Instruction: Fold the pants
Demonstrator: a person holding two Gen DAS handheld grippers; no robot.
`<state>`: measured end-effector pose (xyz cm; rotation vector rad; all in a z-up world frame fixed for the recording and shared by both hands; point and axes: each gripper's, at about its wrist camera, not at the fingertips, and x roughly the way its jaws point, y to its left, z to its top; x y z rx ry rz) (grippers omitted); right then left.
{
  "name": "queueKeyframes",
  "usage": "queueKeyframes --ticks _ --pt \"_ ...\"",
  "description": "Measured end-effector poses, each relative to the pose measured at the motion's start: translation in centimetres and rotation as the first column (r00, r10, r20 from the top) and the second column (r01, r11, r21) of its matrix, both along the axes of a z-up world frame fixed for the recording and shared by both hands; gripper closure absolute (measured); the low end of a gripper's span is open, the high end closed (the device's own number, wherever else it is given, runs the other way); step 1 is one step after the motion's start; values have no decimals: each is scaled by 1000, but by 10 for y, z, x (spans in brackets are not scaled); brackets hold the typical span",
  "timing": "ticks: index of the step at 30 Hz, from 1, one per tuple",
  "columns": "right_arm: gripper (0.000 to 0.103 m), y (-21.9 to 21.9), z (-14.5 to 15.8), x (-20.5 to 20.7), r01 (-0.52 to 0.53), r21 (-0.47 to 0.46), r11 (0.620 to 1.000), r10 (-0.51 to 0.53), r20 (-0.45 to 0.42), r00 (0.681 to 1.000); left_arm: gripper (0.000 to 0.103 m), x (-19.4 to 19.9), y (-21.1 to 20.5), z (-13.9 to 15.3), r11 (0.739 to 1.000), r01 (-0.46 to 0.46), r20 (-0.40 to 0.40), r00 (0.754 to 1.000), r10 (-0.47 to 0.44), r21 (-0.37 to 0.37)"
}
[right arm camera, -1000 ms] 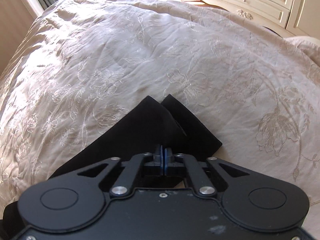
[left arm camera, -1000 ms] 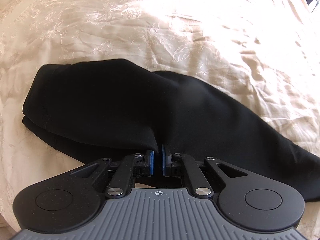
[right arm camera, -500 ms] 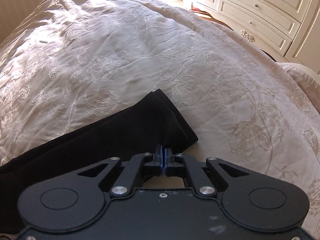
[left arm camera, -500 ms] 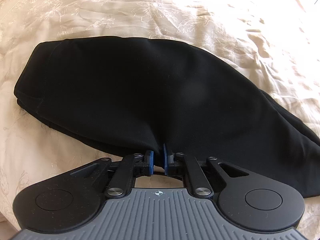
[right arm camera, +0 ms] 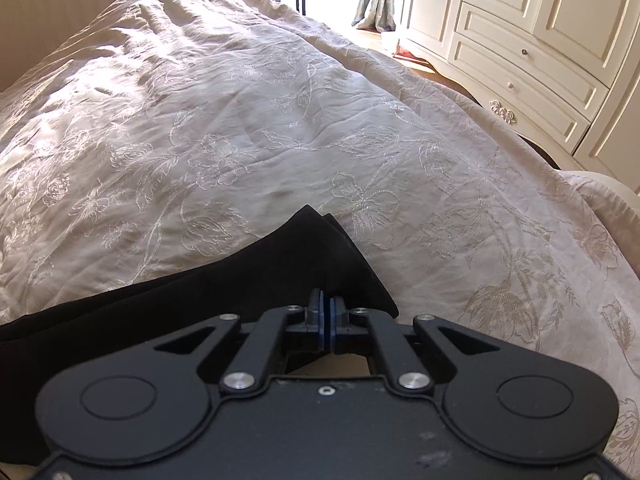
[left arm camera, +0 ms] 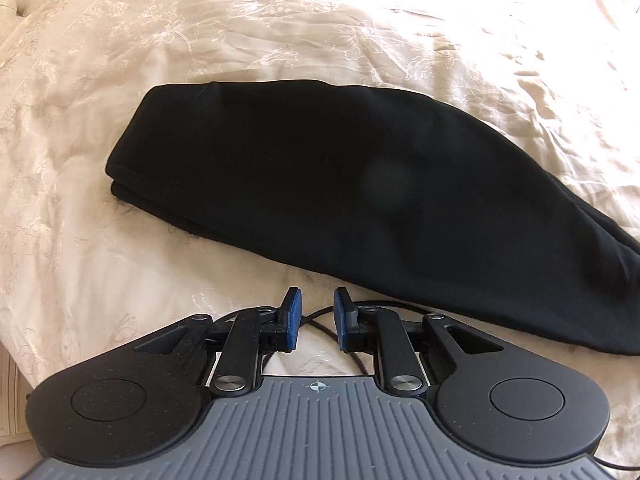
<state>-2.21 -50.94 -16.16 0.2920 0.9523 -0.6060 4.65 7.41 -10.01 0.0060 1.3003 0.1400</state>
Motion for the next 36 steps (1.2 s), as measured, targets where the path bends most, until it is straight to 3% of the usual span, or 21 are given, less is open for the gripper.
queueKeyframes --ticks 3,7,9,12,17,21,28,32,36 --pt "100 0 1 3 -11 -21 1000 11 10 1000 85 -1 5 6 1000 -11 22 1000 11 14" --pt "99 -6 -10 9 -7 7 1000 7 -40 999 85 9 12 13 999 -12 46 999 10 33" --pt "94 -8 -14 8 21 25 999 -19 -64 998 84 17 18 16 999 -16 58 998 13 41" --pt "76 -7 -8 -1 59 24 998 -58 -38 998 84 33 27 18 999 -23 69 997 20 37" --pt "75 3 12 -14 76 -33 997 -76 -1 997 83 64 32 13 998 21 87 996 -25 51" --pt "74 27 33 -19 40 -35 999 -38 57 998 83 80 33 -9 998 56 53 997 -57 28" --pt "71 118 59 11 -202 51 978 194 132 972 83 73 50 -71 996 89 -100 991 -90 -20" --pt "70 177 58 46 -368 146 918 343 170 924 83 71 61 -77 993 88 -101 990 -95 -78" --pt "68 244 46 99 -526 230 819 493 188 850 82 74 72 -82 990 46 -118 991 -62 -132"
